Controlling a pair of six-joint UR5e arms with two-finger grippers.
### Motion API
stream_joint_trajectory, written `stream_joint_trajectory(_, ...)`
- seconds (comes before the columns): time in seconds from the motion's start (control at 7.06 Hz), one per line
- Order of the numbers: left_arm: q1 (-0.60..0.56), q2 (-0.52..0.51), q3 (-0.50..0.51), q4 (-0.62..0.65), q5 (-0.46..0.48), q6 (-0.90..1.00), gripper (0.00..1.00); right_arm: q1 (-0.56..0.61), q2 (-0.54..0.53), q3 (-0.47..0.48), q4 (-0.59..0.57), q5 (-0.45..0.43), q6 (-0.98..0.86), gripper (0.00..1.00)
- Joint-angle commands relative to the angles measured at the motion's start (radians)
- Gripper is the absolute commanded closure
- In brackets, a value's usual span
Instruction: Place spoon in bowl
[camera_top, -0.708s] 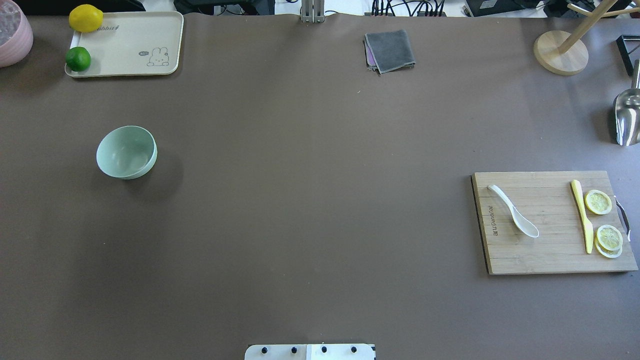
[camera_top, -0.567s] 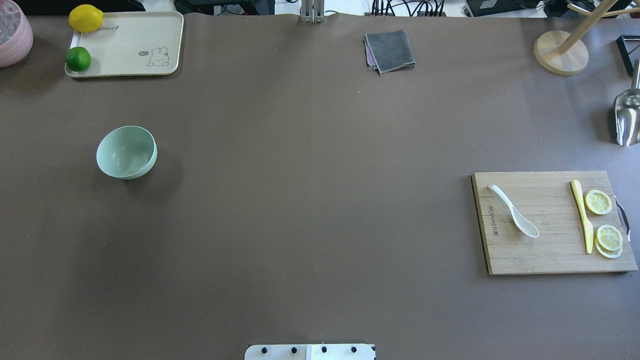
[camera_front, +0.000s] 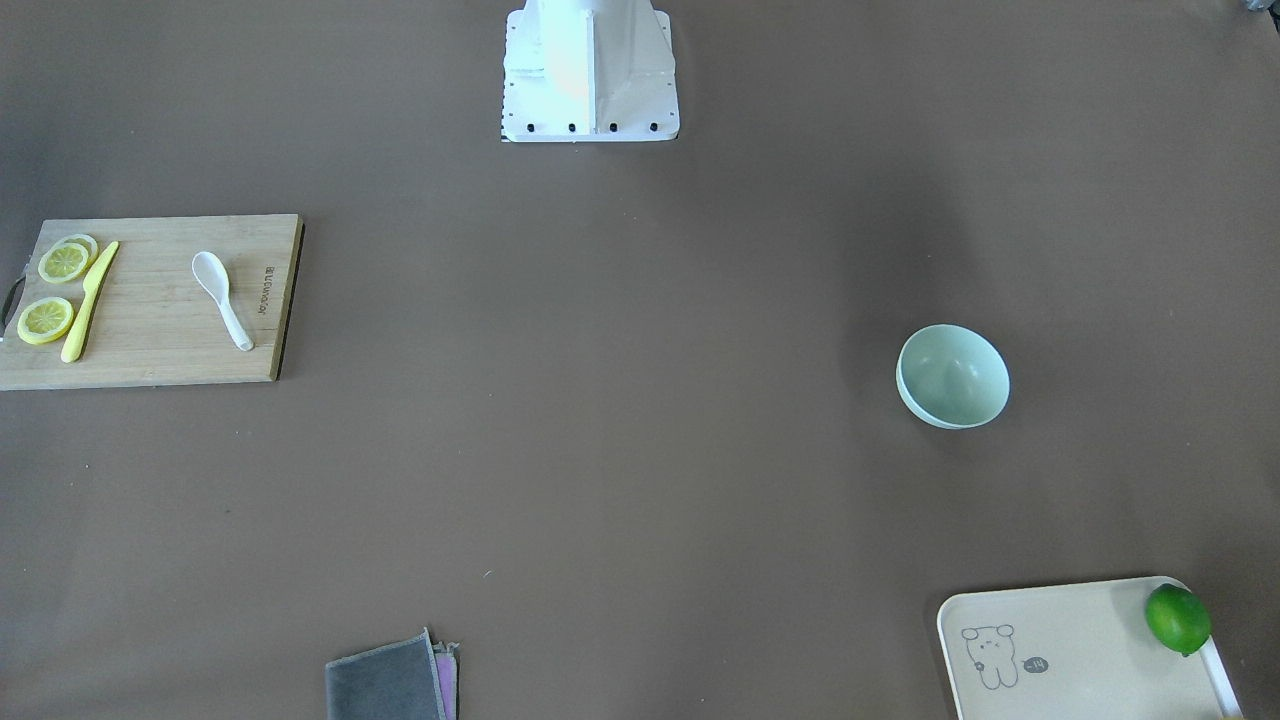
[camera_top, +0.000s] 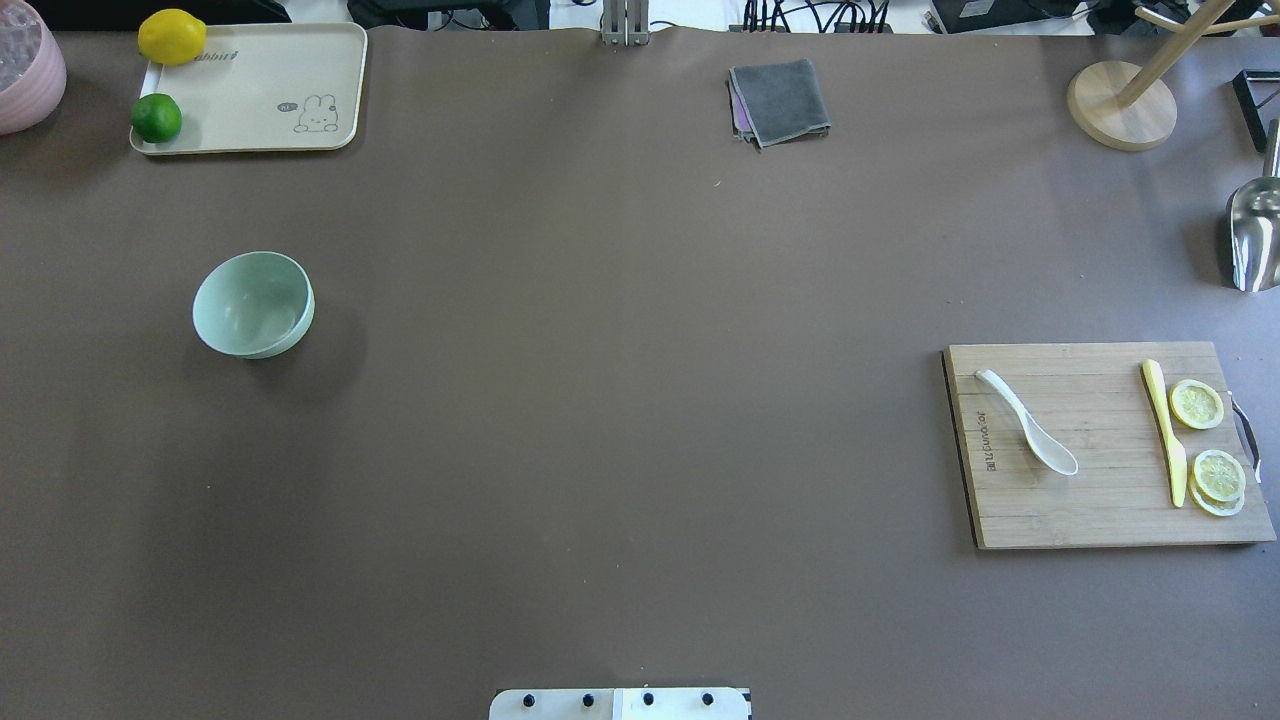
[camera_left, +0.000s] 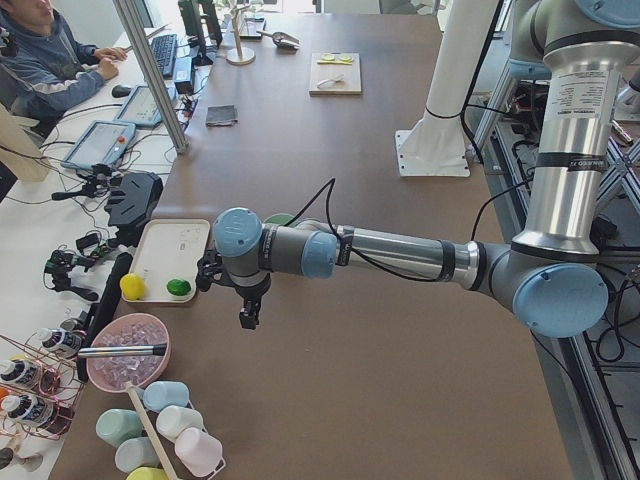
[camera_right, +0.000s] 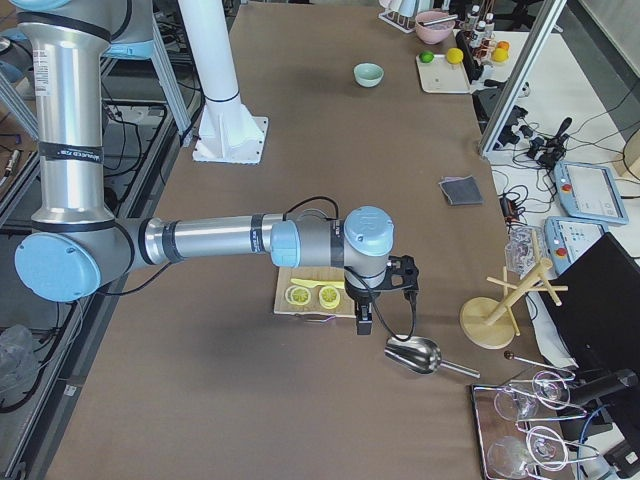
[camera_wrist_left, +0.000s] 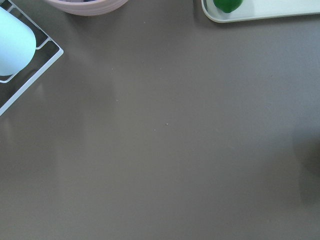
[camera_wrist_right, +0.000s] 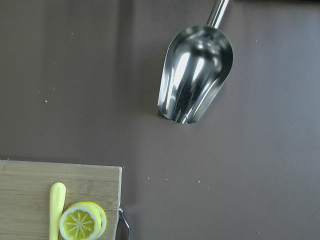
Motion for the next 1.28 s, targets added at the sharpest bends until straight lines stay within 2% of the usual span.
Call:
stream_joint_trajectory(0.0, -0.001, 0.001, -0.002, -0.003, -0.003, 0.0, 0.03, 0.0, -0.002, 0.005, 0.0, 0.005, -0.001, 0.0)
stream_joint_trajectory(0.71, 0.005, 0.009, -0.031, -0.006, -0.006, 0.002, 0.02, 0.0, -0.002, 0.007, 0.002, 0.035, -0.001, 0.0)
stream_joint_trajectory(1.13, 0.004, 0.013, -0.036, -0.004, -0.006, 0.0, 0.02, 0.0, -0.005, -0.024, -0.002, 0.032, -0.003, 0.0)
